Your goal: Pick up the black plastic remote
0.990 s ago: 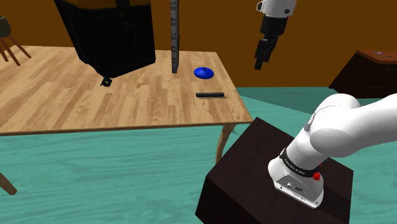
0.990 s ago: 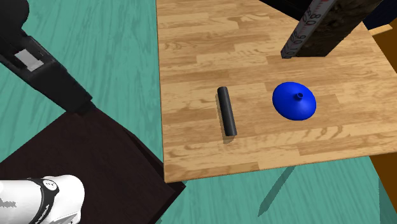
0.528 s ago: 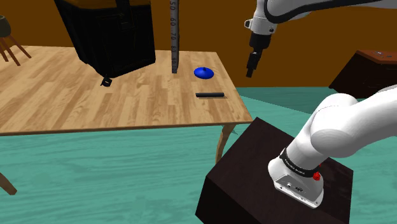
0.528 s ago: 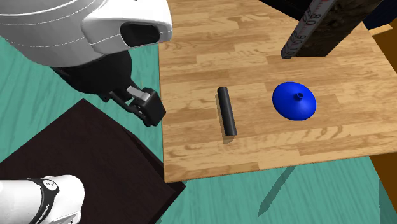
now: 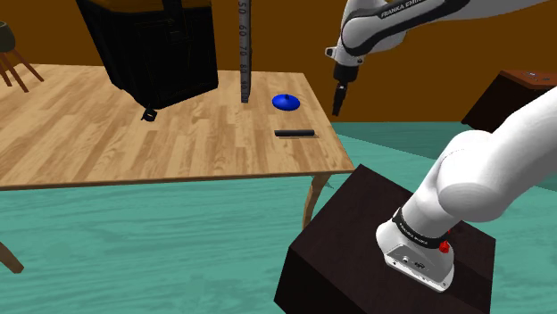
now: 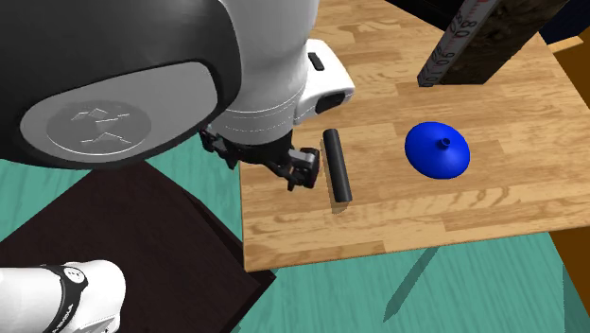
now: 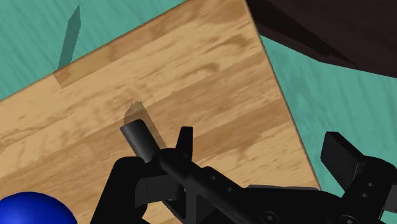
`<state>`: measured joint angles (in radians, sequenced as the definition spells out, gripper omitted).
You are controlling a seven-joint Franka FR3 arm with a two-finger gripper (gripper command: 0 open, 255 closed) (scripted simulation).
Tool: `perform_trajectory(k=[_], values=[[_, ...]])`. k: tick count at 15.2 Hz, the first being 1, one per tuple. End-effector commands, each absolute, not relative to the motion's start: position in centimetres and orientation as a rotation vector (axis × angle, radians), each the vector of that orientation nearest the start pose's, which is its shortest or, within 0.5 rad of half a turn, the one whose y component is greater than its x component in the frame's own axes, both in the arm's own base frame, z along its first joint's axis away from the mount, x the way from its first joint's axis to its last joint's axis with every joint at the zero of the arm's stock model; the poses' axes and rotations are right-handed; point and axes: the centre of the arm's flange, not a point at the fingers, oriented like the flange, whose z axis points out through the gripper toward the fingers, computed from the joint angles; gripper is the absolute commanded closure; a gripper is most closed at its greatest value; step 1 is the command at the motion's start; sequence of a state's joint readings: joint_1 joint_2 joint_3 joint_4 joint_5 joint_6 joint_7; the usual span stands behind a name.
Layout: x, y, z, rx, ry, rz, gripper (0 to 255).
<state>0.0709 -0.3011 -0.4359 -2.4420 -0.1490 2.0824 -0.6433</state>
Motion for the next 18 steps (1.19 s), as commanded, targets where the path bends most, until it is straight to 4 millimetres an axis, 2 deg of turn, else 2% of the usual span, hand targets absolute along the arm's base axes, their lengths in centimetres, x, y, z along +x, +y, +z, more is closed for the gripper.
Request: perform_trajectory(k=[1, 10, 18], values=[[42.1, -17.2, 37.8, -3.032, -0.651, 0.104, 0], [49.7, -20.7, 29.4, -2.945, -0.919, 0.082, 0], [56.9, -22.4, 21.9, -2.848, -1.149, 0.063, 0]])
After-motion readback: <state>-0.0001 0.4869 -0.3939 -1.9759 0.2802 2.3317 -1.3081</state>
